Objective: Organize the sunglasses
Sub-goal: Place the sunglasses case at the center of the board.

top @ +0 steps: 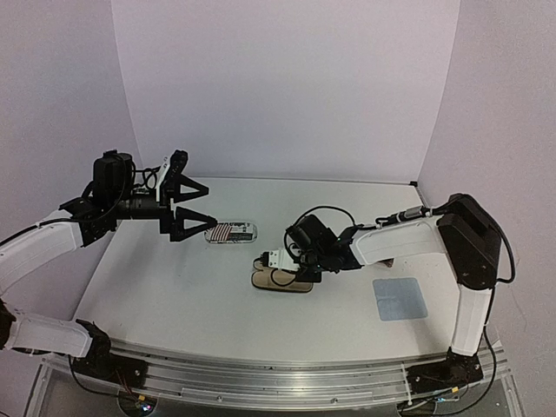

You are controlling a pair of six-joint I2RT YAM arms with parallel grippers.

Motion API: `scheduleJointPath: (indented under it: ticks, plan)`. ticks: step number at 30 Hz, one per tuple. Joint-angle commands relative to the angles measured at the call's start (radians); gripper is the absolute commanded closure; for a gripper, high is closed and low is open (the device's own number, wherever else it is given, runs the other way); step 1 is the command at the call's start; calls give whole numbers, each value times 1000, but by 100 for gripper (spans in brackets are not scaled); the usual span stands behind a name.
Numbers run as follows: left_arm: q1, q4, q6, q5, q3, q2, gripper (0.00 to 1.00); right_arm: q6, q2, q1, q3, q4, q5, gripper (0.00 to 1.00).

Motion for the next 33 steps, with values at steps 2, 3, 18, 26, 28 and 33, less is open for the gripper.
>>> scheduleJointPath:
  ticks: [2,3,18,26,28,33]
  plan:
    - [5,29,27,11,13,2,0,-8,16,3,31,46,-36,76]
    - [4,29,27,11,11,2,0,-10,16,3,32,48,-36,76]
    - [5,36,42,27,0,1,0,-37,-25,3,68,53,-20,57]
    - [5,30,53,25,-4,-8,0,98,-89,-2,95,62,-16,55]
    - [5,32,54,24,-5,-9,0,238,-123,-18,106,61,-17,54]
    - [5,38,52,23,-14,-12,0,761,-248,-118,23,59,-126,48]
